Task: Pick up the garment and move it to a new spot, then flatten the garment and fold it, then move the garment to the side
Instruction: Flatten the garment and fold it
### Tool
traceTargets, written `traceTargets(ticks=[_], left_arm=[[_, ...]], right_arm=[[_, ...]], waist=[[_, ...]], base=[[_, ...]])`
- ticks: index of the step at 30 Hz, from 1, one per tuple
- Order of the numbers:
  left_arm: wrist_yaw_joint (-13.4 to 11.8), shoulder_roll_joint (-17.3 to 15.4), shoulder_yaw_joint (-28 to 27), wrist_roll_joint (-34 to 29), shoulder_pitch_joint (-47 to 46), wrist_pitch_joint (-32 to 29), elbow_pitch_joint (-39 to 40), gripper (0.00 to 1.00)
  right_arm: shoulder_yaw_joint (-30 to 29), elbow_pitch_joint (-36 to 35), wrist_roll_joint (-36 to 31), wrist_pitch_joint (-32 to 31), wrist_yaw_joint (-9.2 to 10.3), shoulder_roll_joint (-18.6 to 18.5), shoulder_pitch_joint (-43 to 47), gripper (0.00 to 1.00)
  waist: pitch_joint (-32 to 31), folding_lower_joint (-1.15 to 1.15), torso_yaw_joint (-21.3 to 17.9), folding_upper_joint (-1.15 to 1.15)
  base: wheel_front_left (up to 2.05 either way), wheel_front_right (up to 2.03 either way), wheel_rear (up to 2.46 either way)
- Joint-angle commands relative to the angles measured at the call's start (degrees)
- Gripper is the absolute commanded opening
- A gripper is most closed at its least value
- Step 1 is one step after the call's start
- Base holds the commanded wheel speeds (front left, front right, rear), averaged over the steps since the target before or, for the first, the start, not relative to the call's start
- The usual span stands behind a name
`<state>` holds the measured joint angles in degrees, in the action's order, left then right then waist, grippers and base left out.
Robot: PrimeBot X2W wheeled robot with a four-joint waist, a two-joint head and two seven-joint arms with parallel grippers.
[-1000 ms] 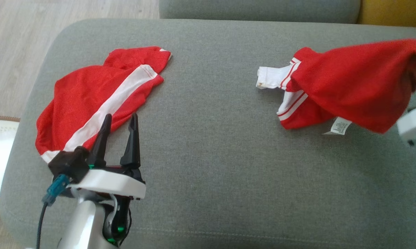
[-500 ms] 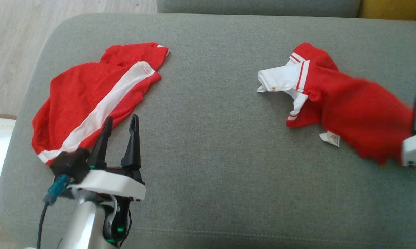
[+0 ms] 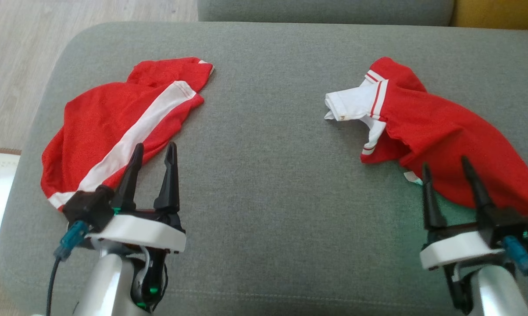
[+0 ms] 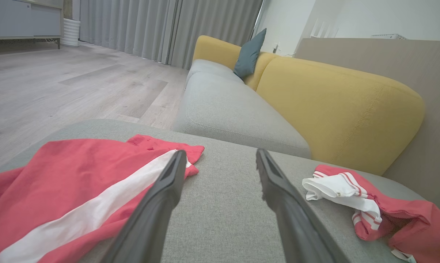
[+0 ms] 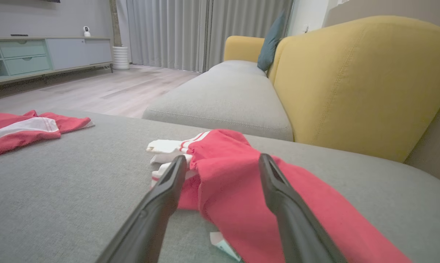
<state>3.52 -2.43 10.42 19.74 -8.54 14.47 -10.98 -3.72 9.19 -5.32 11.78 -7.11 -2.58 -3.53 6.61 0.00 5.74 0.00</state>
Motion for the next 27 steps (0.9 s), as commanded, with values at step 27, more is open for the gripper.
traceTargets(ticks=[27], left_arm=[[-0.6,-0.4,1.5,3.4,-4.3,0.5,1.7,1.00]], right_arm=[[12.8,20.3,-19.9,-16.2,-0.37,-9.0,-26.7,1.00]], waist=[[6.4,0.00,11.1,0.00]], base=[[0.00,0.00,0.00]])
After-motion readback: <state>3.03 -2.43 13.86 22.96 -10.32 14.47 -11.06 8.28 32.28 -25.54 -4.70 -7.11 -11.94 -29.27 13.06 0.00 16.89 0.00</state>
